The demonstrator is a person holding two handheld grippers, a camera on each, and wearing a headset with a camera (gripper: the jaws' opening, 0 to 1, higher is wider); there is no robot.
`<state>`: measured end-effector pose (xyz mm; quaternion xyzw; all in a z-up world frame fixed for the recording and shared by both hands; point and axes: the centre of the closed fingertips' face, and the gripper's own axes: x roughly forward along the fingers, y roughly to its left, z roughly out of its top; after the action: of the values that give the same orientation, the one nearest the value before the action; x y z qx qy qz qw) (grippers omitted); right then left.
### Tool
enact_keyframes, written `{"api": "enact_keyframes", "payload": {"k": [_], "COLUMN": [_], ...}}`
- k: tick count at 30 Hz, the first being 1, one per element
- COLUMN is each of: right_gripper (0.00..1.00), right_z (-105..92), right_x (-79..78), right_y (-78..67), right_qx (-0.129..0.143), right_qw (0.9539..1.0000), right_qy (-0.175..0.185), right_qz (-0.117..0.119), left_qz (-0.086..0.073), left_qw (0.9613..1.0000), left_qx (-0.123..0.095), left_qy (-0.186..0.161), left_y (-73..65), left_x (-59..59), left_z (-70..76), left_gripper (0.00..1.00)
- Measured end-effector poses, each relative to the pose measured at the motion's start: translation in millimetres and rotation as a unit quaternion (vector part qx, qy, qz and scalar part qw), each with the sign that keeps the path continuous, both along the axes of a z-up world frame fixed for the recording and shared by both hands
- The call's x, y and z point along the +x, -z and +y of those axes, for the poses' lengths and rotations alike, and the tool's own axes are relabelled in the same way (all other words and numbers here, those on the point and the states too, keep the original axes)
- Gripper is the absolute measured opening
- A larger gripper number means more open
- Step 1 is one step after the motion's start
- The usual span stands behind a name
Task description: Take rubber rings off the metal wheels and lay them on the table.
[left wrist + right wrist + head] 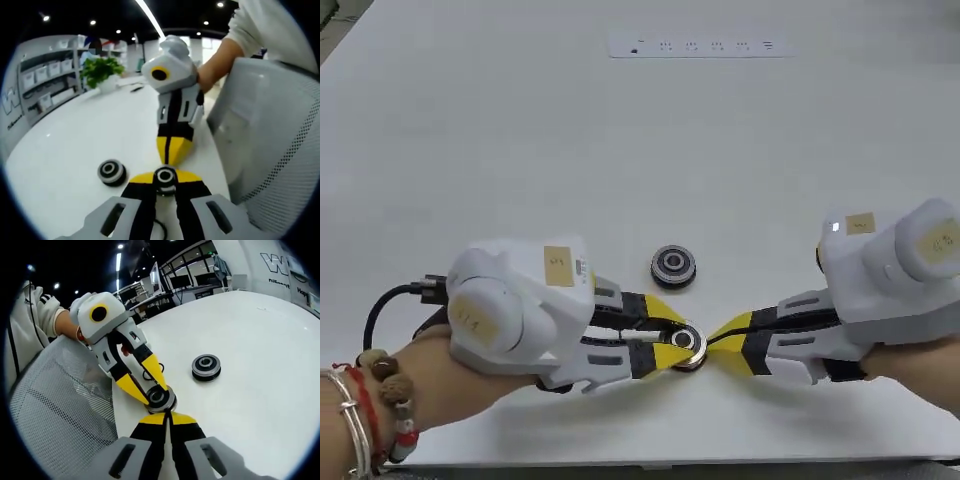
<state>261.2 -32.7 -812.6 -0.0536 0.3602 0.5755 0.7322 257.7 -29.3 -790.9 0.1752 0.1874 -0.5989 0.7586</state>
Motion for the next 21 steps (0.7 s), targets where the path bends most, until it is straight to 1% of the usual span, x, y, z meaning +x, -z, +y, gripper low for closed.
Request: {"api": "enact_keyframes", "payload": {"k": [4, 7, 9, 14, 21], "right_gripper": [0.0, 0.0, 0.0, 0.0, 0.0], "right_z": [-1.1, -1.0, -1.1, -2.3, -2.8], "right_x": [1.7, 1.9, 2.1, 2.4, 2.2], "right_y": [0.6, 0.4, 0.8, -1.8, -6.4], "right_qx": [0.01, 0.011, 0.016, 0.037, 0.055], "right_qw": [0.9998, 0.9996, 0.9991, 0.9961, 0.9923], "right_qy": [0.012, 0.017, 0.025, 0.049, 0.068], "right_qz": [0.013, 0.019, 0.03, 0.063, 0.087], "left_qz": [-0.001, -0.005, -0.004, -0.005, -0.005], "left_qw": [1.0, 1.0, 1.0, 1.0, 0.9999], "left_qx": [0.002, 0.004, 0.001, -0.007, -0.014], "left_qy": [-0.001, 0.0, 0.0, -0.002, -0.003], "left_y": [0.4, 0.7, 0.8, 0.7, 1.0], "left_x": [0.3, 0.3, 0.4, 0.3, 0.5], "left_z": [-0.1, -0.5, -0.5, -1.4, -1.4], "left_gripper": [0.14, 0.14, 0.14, 0.14, 0.14]}}
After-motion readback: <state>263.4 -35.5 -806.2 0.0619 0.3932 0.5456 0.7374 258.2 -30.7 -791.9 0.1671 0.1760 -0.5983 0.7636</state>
